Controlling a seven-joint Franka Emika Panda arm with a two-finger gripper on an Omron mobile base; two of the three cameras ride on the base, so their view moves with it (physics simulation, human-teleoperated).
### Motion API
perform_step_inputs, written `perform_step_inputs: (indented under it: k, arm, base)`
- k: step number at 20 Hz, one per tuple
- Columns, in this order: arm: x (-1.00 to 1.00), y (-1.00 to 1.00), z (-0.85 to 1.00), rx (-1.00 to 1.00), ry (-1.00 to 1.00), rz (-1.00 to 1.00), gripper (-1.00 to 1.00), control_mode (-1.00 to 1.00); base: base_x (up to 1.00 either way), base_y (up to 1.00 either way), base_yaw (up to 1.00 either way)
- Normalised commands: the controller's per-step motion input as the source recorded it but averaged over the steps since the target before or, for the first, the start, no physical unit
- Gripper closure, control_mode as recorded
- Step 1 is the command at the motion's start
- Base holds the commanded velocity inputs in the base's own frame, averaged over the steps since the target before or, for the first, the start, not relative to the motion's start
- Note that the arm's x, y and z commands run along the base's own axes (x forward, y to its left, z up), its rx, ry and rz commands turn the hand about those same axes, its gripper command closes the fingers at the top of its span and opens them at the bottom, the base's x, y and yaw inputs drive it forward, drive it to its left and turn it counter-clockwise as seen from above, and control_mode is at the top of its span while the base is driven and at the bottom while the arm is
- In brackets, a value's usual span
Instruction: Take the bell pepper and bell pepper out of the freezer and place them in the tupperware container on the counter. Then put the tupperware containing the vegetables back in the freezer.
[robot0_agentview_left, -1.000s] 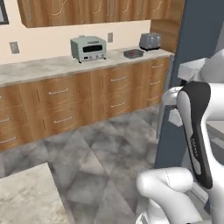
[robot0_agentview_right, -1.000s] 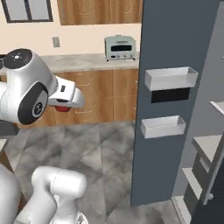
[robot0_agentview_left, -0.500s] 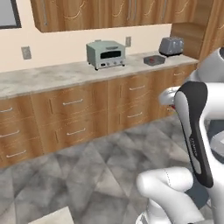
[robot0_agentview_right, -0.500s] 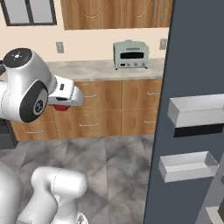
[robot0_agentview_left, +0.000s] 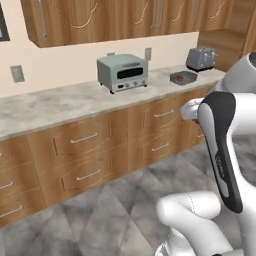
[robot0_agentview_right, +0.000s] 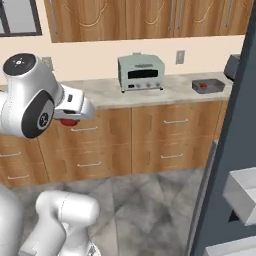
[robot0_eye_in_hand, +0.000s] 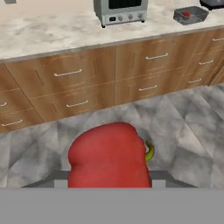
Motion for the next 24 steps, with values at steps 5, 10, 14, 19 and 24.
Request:
perform_step_inputs:
  k: [5, 10, 14, 19, 24]
  arm:
    - [0.0, 0.0, 0.0, 0.0, 0.0, 0.0, 1.0, 1.0]
    - [0.0, 0.0, 0.0, 0.0, 0.0, 0.0, 1.0, 1.0]
    - [0.0, 0.0, 0.0, 0.0, 0.0, 0.0, 1.0, 1.0]
    - [0.0, 0.0, 0.0, 0.0, 0.0, 0.0, 1.0, 1.0]
    - [0.0, 0.0, 0.0, 0.0, 0.0, 0.0, 1.0, 1.0]
  base:
    - [1.0, 0.0, -0.33]
    - [1.0, -0.17, -0.34]
    - [1.0, -0.33, -0.32]
    - [1.0, -0.53, -0.27]
    - [1.0, -0.65, -0.12]
